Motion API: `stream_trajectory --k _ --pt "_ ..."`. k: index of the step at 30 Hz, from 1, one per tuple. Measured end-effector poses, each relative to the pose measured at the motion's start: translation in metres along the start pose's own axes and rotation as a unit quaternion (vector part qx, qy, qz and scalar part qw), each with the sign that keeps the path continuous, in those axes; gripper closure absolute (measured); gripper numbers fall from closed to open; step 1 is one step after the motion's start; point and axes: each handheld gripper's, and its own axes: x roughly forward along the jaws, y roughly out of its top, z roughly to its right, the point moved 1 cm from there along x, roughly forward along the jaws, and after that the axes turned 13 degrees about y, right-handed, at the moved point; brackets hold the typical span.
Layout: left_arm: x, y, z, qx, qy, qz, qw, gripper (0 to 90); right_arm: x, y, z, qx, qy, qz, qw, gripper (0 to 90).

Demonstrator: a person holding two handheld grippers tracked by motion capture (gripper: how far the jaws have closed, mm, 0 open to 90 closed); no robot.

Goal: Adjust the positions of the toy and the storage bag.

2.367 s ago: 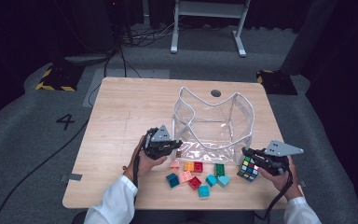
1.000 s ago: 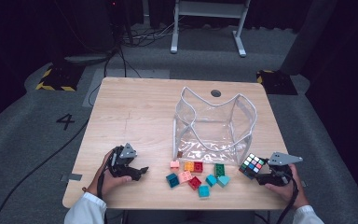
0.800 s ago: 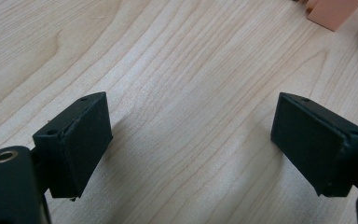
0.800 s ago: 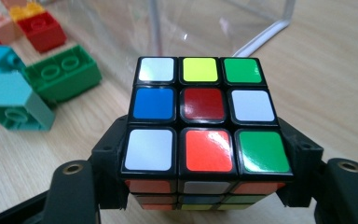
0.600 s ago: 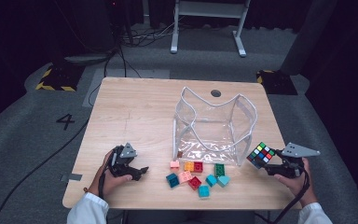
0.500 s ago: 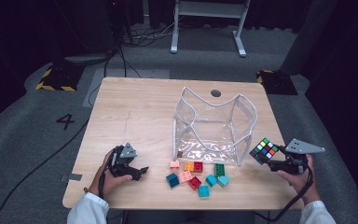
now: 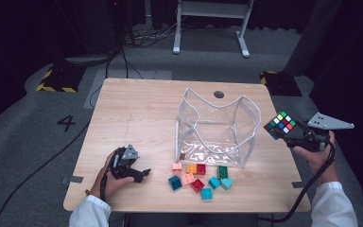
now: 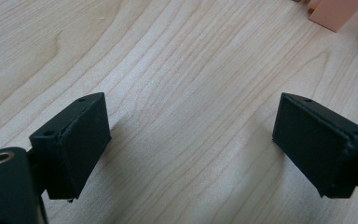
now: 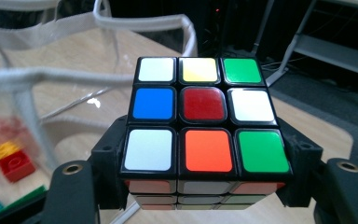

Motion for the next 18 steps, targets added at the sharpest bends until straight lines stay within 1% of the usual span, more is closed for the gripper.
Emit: stream_trajectory --k 2,3,4,5,6,7,8,9,10,11,12,13,15,18 --pt "0.000 0.000 0.000 0.000 0.000 0.000 1.0000 11.2 0.000 0.009 0.002 -0.004 -0.002 0.004 1.0000 33.6" --pt "0.000 0.000 0.000 0.000 0.000 0.000 1.0000 11.2 0.000 0.009 0.002 -0.004 -0.002 0.004 1.0000 33.6" --pt "0.000 0.000 0.000 0.000 0.000 0.000 1.0000 11.2 -0.001 0.020 0.004 -0.010 -0.005 0.011 0.9999 33.6" --pt "0.000 0.000 0.000 0.000 0.000 0.000 1.0000 11.2 -0.001 0.020 0.004 -0.010 -0.005 0.011 0.9999 33.6" --pt "0.000 0.000 0.000 0.000 0.000 0.000 1.0000 11.2 -0.001 0.025 0.005 -0.013 -0.004 0.013 0.9998 33.6" --pt "0.000 0.000 0.000 0.000 0.000 0.000 1.0000 11.2 0.000 0.035 0.004 -0.022 -0.007 0.013 0.9996 33.6" --pt "0.000 0.000 0.000 0.000 0.000 0.000 1.0000 11.2 0.001 0.040 0.003 -0.028 -0.007 0.013 0.9995 33.6" --pt "0.000 0.000 0.000 0.000 0.000 0.000 1.0000 11.2 0.001 0.040 0.003 -0.028 -0.007 0.013 0.9995 33.6" --pt "0.000 0.000 0.000 0.000 0.000 0.000 1.0000 11.2 0.002 0.044 0.003 -0.032 -0.007 0.012 0.9994 33.6" --pt "0.000 0.000 0.000 0.000 0.000 0.000 1.0000 11.2 0.004 0.048 0.002 -0.032 -0.004 0.015 0.9994 33.6" --pt "0.000 0.000 0.000 0.000 0.000 0.000 1.0000 11.2 0.009 0.056 0.002 -0.040 0.000 0.012 0.9991 33.5" --pt "0.000 0.000 0.000 0.000 0.000 0.000 1.0000 11.2 0.009 0.056 0.002 -0.040 0.000 0.012 0.9991 33.5" --pt "0.000 0.000 0.000 0.000 0.000 0.000 1.0000 11.2 0.018 0.065 0.000 -0.044 0.001 0.009 0.9990 33.6" --pt "0.000 0.000 0.000 0.000 0.000 0.000 1.0000 11.2 0.025 0.071 -0.003 -0.046 0.001 0.006 0.9989 33.6"
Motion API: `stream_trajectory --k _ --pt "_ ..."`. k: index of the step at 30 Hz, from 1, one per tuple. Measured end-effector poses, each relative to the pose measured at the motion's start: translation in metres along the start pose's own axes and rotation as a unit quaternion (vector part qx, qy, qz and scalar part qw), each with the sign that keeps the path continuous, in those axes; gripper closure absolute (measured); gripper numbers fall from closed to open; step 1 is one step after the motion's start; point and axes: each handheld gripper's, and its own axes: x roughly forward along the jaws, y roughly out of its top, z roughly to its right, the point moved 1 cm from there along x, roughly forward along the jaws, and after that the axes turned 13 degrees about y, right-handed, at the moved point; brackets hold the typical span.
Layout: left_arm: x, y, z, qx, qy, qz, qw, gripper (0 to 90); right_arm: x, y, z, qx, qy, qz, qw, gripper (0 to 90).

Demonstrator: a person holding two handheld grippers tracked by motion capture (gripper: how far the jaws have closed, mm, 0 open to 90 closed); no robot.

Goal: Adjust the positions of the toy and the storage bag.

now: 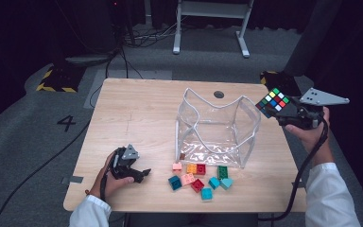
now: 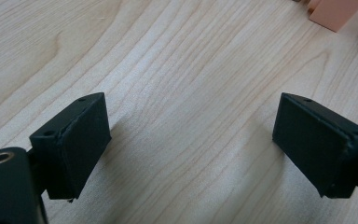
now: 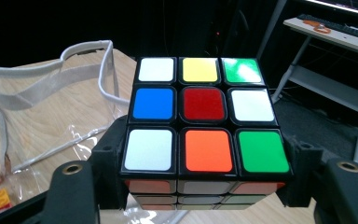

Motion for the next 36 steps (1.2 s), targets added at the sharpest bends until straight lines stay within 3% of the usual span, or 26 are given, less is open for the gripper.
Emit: stream_trajectory --k 2,11,16,21,25,29,30,31,32,34,36 --pt "0.000 0.000 0.000 0.000 0.000 0.000 1.0000 11.2 0.011 0.008 -0.002 -0.002 0.021 0.005 0.9998 33.6" --pt "0.000 0.000 0.000 0.000 0.000 0.000 1.0000 11.2 0.036 0.020 -0.011 -0.018 0.064 -0.008 0.9978 33.6" --pt "0.000 0.000 0.000 0.000 0.000 0.000 1.0000 11.2 0.054 0.022 -0.016 -0.025 0.105 -0.024 0.9939 33.5" --pt "0.000 0.000 0.000 0.000 0.000 0.000 1.0000 11.2 0.067 0.021 -0.021 -0.037 0.124 -0.049 0.9904 33.5" --pt "0.000 0.000 0.000 0.000 0.000 0.000 1.0000 11.2 0.082 0.017 -0.027 -0.060 0.144 -0.081 0.9844 33.5" --pt "0.000 0.000 0.000 0.000 0.000 0.000 1.0000 11.2 0.088 0.016 -0.029 -0.063 0.155 -0.095 0.9813 33.5" --pt "0.000 0.000 0.000 0.000 0.000 0.000 1.0000 11.2 0.092 0.015 -0.030 -0.073 0.165 -0.109 0.9775 33.5" --pt "0.000 0.000 0.000 0.000 0.000 0.000 1.0000 11.2 0.092 0.015 -0.030 -0.073 0.165 -0.109 0.9775 33.5" --pt "0.000 0.000 0.000 0.000 0.000 0.000 1.0000 11.2 0.094 0.013 -0.031 -0.082 0.181 -0.121 0.9726 33.5" --pt "0.000 0.000 0.000 0.000 0.000 0.000 1.0000 11.2 0.096 0.012 -0.031 -0.081 0.181 -0.126 0.9721 33.5" --pt "0.000 0.000 0.000 0.000 0.000 0.000 1.0000 11.2 0.101 0.011 -0.032 -0.084 0.184 -0.150 0.9678 33.5"
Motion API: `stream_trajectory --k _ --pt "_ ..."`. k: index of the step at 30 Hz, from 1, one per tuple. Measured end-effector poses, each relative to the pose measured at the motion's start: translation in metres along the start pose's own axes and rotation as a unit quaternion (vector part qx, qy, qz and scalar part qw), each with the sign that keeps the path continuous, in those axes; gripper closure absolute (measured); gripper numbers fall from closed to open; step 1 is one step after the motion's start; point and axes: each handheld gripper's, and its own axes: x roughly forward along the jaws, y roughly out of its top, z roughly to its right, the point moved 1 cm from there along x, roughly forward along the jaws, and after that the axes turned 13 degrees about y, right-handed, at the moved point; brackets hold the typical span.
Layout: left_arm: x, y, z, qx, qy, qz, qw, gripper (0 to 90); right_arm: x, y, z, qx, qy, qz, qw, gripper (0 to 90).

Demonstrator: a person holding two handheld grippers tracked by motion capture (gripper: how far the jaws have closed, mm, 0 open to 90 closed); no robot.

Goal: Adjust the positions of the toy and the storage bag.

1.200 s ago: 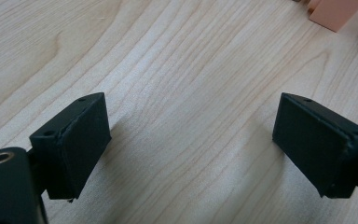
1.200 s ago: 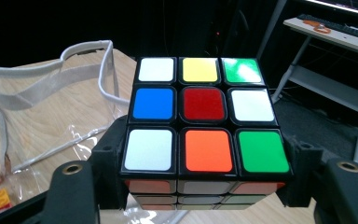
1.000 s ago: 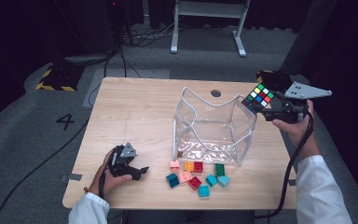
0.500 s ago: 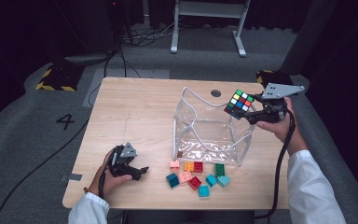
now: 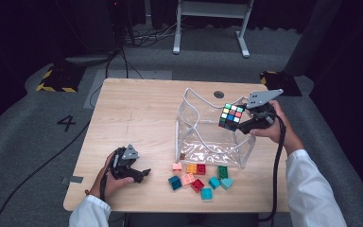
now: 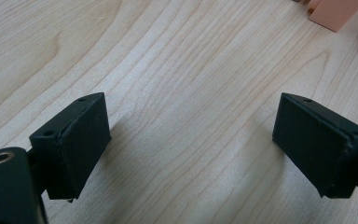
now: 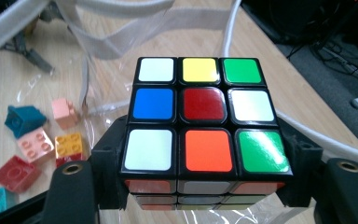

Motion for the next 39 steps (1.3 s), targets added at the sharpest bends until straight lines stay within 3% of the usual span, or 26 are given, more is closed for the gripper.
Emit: stream_trajectory --k 3,4,5,7,8,10,13,15,16,18,19,21,22,25,32,37,38,39 --pt "0.000 0.000 0.000 0.001 0.002 0.000 1.0000 11.2 0.003 0.001 0.000 -0.003 0.008 -0.015 0.9998 33.5" --pt "0.000 0.000 0.000 0.001 0.002 0.001 1.0000 11.2 0.006 0.002 0.001 -0.005 0.012 -0.039 0.9992 33.5" --pt "0.000 0.000 0.000 0.001 0.002 0.001 1.0000 11.2 0.006 0.002 0.001 -0.005 0.012 -0.039 0.9992 33.5" --pt "0.000 0.000 0.000 0.000 0.000 0.000 1.0000 11.2 0.009 0.005 0.001 -0.008 0.013 -0.073 0.9972 33.5" --pt "0.000 0.000 0.000 0.000 0.001 0.000 1.0000 11.2 0.012 0.008 0.001 -0.008 0.013 -0.112 0.9936 33.5" --pt "0.000 0.000 0.000 0.000 0.000 0.000 1.0000 11.2 0.015 0.010 0.002 0.007 0.014 -0.139 0.9902 33.5" --pt "0.000 0.000 0.000 0.000 0.000 0.000 1.0000 11.2 0.016 0.012 0.008 0.004 0.007 -0.177 0.9841 33.5" --pt "0.000 0.000 0.000 0.000 0.001 -0.001 1.0000 11.2 0.017 0.012 0.009 0.010 0.005 -0.184 0.9828 33.5" --pt "0.000 0.000 0.000 0.001 0.002 0.001 1.0000 11.3 0.014 0.012 0.012 0.026 -0.002 -0.198 0.9799 33.5" --pt "0.000 0.000 0.000 0.000 -0.001 0.001 1.0000 11.3 0.014 0.012 0.014 0.029 0.000 -0.203 0.9788 33.5" --pt "0.000 0.000 0.000 0.001 0.003 0.001 1.0000 11.3 0.012 0.009 0.016 0.041 0.000 -0.218 0.9751 33.5" --pt "0.000 0.000 0.000 0.001 0.001 0.001 1.0000 11.3 0.012 0.008 0.017 0.045 -0.004 -0.224 0.9734 33.5" --pt "0.000 0.000 0.000 0.001 0.002 0.001 1.0000 11.2 0.012 0.005 0.018 0.047 -0.008 -0.237 0.9703 33.4" --pt "0.000 0.000 0.000 0.001 0.001 0.001 1.0000 11.2 0.011 0.003 0.019 0.049 -0.007 -0.238 0.9700 33.5" --pt "0.000 0.000 0.000 0.000 0.000 0.000 1.0000 11.2 0.011 -0.003 0.015 0.052 0.010 -0.268 0.9619 33.4" --pt "0.000 0.000 0.000 0.000 0.000 0.000 1.0000 11.2 0.011 -0.001 0.014 0.047 0.006 -0.264 0.9635 33.3" --pt "0.000 0.000 0.000 0.000 0.000 0.000 1.0000 11.2 0.009 -0.001 0.012 0.047 0.003 -0.247 0.9679 30.6" --pt "0.000 0.000 0.000 0.000 0.000 0.000 1.0000 11.2 0.009 -0.001 0.012 0.047 0.003 -0.247 0.9679 30.6"
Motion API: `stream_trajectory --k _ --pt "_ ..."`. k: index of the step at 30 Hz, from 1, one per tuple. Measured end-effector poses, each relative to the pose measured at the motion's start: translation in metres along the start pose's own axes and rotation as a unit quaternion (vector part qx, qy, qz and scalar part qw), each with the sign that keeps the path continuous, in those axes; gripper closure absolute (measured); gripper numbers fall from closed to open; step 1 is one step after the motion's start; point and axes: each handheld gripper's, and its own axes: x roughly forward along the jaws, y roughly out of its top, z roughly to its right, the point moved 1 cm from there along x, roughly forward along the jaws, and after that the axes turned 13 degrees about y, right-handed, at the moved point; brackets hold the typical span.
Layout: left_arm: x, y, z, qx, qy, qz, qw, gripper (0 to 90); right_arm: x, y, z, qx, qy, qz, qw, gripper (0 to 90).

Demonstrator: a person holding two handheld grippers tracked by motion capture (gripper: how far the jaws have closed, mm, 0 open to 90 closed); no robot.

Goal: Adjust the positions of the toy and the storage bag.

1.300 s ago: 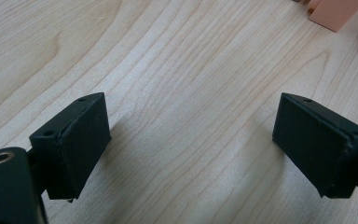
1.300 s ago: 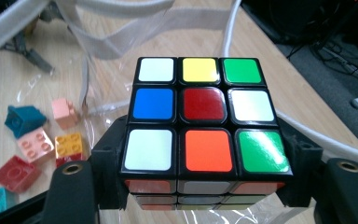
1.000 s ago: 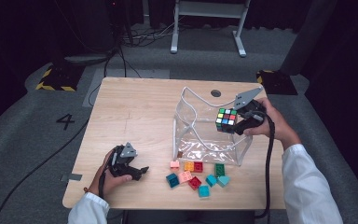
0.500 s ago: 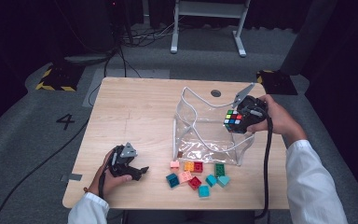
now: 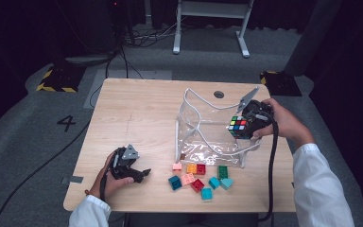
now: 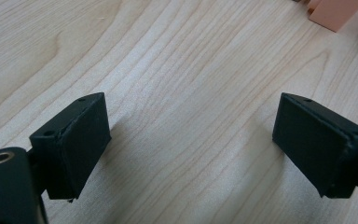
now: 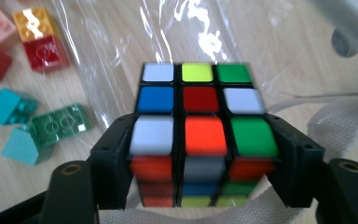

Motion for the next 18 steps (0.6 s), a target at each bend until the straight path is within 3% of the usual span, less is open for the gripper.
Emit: stream_trajectory --k 1,5,6,7,8,9,10,11,12,14,15,16,17,18 --pt "0.000 0.000 0.000 0.000 0.000 0.000 1.0000 11.2 -0.005 -0.001 -0.002 0.005 -0.008 0.022 0.9997 30.0" --pt "0.000 0.000 0.000 0.000 0.000 0.000 1.0000 11.2 -0.013 -0.005 -0.004 0.003 -0.021 0.051 0.9985 30.0" --pt "0.000 0.000 0.000 0.000 0.000 0.000 1.0000 11.2 -0.020 -0.009 -0.007 -0.001 -0.023 0.087 0.9959 30.0" --pt "0.000 0.000 0.000 0.000 0.000 0.001 1.0000 11.2 -0.024 -0.011 -0.009 -0.002 -0.029 0.104 0.9941 30.0" --pt "0.000 0.000 0.000 0.000 0.000 0.001 1.0000 11.2 -0.024 -0.011 -0.009 -0.002 -0.029 0.104 0.9941 30.0" --pt "0.000 0.000 0.000 0.000 0.000 0.000 1.0000 11.2 -0.031 -0.017 -0.015 0.004 -0.036 0.142 0.9892 30.1" --pt "0.000 0.000 0.000 0.000 0.000 0.000 1.0000 11.2 -0.031 -0.017 -0.015 0.004 -0.036 0.142 0.9892 30.1" --pt "0.000 0.000 0.000 0.000 0.000 0.000 1.0000 11.2 -0.037 -0.025 -0.021 0.008 -0.047 0.183 0.9820 30.1" --pt "0.000 0.000 0.000 0.000 0.000 0.000 1.0000 11.2 -0.037 -0.025 -0.021 0.008 -0.047 0.183 0.9820 30.1" --pt "0.000 0.000 0.000 0.001 0.000 0.000 1.0000 11.2 -0.042 -0.035 -0.027 0.009 -0.061 0.217 0.9743 29.9" --pt "0.000 0.000 0.000 0.000 0.000 0.000 1.0000 11.2 -0.047 -0.046 -0.033 0.007 -0.072 0.247 0.9664 29.8" --pt "0.000 0.000 0.000 0.000 0.000 0.000 1.0000 11.2 -0.047 -0.046 -0.033 0.007 -0.072 0.247 0.9664 29.8" --pt "0.000 0.000 0.000 0.000 0.000 0.000 1.0000 11.2 -0.051 -0.057 -0.039 0.020 -0.083 0.277 0.9572 29.8" --pt "0.000 0.000 0.000 0.000 0.000 0.000 1.0000 11.2 -0.052 -0.063 -0.041 0.020 -0.084 0.290 0.9532 29.8"
